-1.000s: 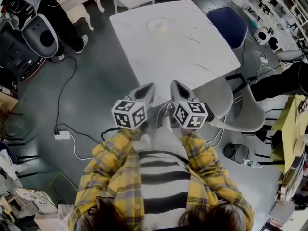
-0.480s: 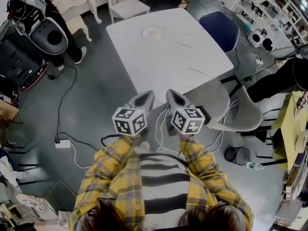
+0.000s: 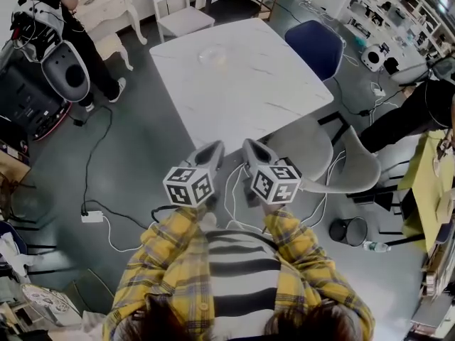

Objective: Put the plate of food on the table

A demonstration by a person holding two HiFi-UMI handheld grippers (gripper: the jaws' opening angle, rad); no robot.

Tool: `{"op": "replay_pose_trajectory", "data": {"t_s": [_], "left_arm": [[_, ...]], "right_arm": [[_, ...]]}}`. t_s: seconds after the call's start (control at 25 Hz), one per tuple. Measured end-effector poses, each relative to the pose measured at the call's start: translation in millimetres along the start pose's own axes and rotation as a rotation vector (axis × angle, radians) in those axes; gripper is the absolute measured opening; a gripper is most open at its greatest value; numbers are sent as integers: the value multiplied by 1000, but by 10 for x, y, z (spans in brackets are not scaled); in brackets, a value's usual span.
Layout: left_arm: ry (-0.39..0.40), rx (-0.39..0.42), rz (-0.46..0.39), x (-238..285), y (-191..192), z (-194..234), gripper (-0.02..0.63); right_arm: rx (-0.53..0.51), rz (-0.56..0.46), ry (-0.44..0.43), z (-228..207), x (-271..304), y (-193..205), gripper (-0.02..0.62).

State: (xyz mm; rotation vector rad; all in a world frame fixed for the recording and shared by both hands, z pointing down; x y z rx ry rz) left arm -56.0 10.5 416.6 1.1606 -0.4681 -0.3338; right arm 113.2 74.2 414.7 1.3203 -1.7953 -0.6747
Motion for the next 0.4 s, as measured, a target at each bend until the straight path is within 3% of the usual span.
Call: {"op": "replay_pose_trajectory", "data": {"t_s": [0.4], "left_arm": [[-28, 6, -4, -72, 106, -317, -3]], "right_arm": [[0, 11, -42, -108, -261, -16, -2]]}}
Point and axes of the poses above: the fingertips, and each gripper's own axes: x forward along the fingers, z to its left, y out of its underside, the point moved 10 cm from there along -x, backward along the fingers, and after that the axes turned 12 degrees about x, right-handed, at the moved point
